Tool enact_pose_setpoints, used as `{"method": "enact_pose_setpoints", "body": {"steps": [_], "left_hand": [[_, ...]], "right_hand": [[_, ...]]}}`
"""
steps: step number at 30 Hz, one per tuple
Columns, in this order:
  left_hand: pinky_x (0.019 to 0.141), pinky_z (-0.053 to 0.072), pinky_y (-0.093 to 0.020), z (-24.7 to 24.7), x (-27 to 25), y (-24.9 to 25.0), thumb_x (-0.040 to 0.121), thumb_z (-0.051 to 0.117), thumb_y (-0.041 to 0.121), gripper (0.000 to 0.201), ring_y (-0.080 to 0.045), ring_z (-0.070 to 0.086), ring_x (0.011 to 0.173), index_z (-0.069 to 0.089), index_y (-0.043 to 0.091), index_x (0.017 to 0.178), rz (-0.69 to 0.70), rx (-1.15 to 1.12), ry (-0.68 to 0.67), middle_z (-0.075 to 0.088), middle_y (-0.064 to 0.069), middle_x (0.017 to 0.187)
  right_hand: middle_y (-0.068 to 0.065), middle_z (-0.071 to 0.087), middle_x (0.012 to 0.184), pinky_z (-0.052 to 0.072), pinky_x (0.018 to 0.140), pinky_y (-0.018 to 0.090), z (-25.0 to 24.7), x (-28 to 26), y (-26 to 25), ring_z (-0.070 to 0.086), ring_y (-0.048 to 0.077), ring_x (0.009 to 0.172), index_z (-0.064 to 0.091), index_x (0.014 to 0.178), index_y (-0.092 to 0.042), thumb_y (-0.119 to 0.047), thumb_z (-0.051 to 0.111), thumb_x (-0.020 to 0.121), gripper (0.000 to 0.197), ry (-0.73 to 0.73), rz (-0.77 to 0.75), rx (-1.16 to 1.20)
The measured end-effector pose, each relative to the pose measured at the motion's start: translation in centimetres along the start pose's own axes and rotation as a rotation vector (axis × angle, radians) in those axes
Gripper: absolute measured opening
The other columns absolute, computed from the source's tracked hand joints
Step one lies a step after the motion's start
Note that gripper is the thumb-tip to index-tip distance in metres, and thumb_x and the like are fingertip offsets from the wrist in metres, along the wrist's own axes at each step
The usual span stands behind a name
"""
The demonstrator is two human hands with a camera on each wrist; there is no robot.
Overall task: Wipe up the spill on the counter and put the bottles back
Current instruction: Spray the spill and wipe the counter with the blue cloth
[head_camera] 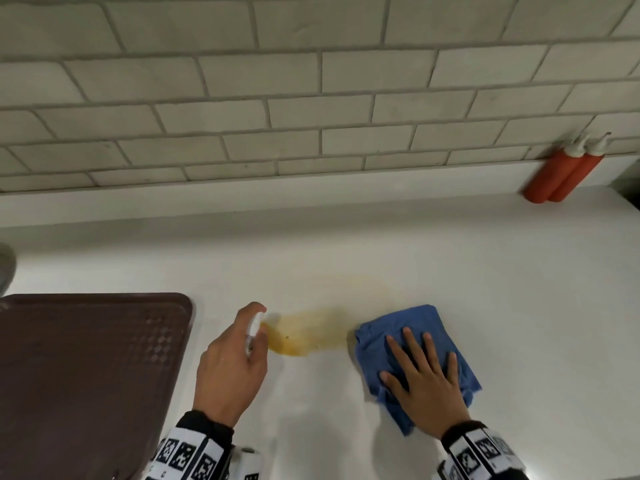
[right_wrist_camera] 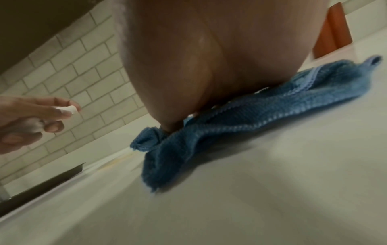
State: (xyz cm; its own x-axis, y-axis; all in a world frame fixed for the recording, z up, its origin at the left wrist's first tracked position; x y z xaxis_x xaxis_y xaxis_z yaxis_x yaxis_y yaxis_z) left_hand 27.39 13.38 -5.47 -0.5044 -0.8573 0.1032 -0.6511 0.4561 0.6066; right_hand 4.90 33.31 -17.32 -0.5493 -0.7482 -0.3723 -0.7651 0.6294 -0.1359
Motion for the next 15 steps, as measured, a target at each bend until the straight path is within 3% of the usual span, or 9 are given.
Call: {"method": "enact_pose_setpoints", "body": {"steps": [3, 5, 8, 13, 15], "left_hand": [[0.060, 0.047, -0.034, -0.1, 0.7, -0.1, 0.098, 0.052, 0.031, 0.029, -0.018, 0.057, 0.063, 0.049, 0.035, 0.126, -0.028, 0.050, -0.026, 0.058, 0.009, 0.073], [0.064, 0.053, -0.038, -0.3, 0.9, -0.2, 0.098, 0.051, 0.032, 0.031, -0.023, 0.062, 0.070, 0.048, 0.035, 0.129, -0.035, 0.061, -0.046, 0.063, 0.004, 0.079], [0.062, 0.048, -0.035, -0.8, 1.2, -0.1, 0.098, 0.053, 0.030, 0.028, -0.022, 0.056, 0.064, 0.051, 0.031, 0.125, -0.058, 0.056, -0.010, 0.058, 0.005, 0.072], [0.069, 0.044, -0.031, -1.3, 0.7, -0.3, 0.099, 0.052, 0.035, 0.037, -0.014, 0.056, 0.076, 0.048, 0.037, 0.135, -0.081, -0.002, -0.009, 0.064, 0.007, 0.087], [0.068, 0.044, -0.030, -1.4, 0.2, -0.5, 0.098, 0.052, 0.036, 0.038, -0.011, 0.057, 0.076, 0.049, 0.038, 0.136, -0.082, -0.025, 0.005, 0.064, 0.010, 0.090]], "right_hand": [[-0.013, -0.021, 0.155, -0.003, 0.114, 0.059, 0.0, -0.5, 0.6, -0.021, 0.015, 0.141, -0.008, 0.147, -0.049, -0.082, -0.024, 0.065, 0.089, 0.069, -0.007, 0.021], [-0.015, -0.030, 0.151, -0.007, 0.114, 0.057, -0.3, -0.6, 0.5, -0.027, 0.014, 0.139, -0.018, 0.143, -0.050, -0.082, -0.030, 0.059, 0.091, 0.053, 0.011, 0.027], [-0.013, -0.029, 0.153, -0.007, 0.113, 0.059, -1.0, 0.2, 0.5, -0.020, 0.021, 0.146, -0.016, 0.145, -0.047, -0.083, -0.027, 0.059, 0.094, 0.011, 0.039, 0.042], [-0.006, -0.017, 0.161, -0.001, 0.113, 0.065, -3.8, 5.6, 0.6, -0.015, 0.027, 0.147, -0.008, 0.150, -0.041, -0.069, 0.016, 0.091, 0.070, -0.016, 0.077, 0.052], [-0.005, -0.015, 0.161, 0.000, 0.112, 0.066, -5.1, 8.6, -0.3, -0.013, 0.030, 0.147, -0.006, 0.151, -0.040, -0.066, 0.019, 0.094, 0.068, -0.031, 0.067, 0.039]]}}
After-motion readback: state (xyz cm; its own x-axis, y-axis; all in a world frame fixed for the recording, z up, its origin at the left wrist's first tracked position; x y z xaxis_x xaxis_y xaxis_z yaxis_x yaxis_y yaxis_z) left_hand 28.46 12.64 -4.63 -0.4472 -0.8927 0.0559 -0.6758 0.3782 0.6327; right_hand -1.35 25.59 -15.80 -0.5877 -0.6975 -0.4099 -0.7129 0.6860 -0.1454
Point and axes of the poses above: each hand's wrist, its own x-axis towards the middle knuckle, its own z-axis out of the palm, y = z × x, the point moved 2 cm from there along x, towards the middle knuckle
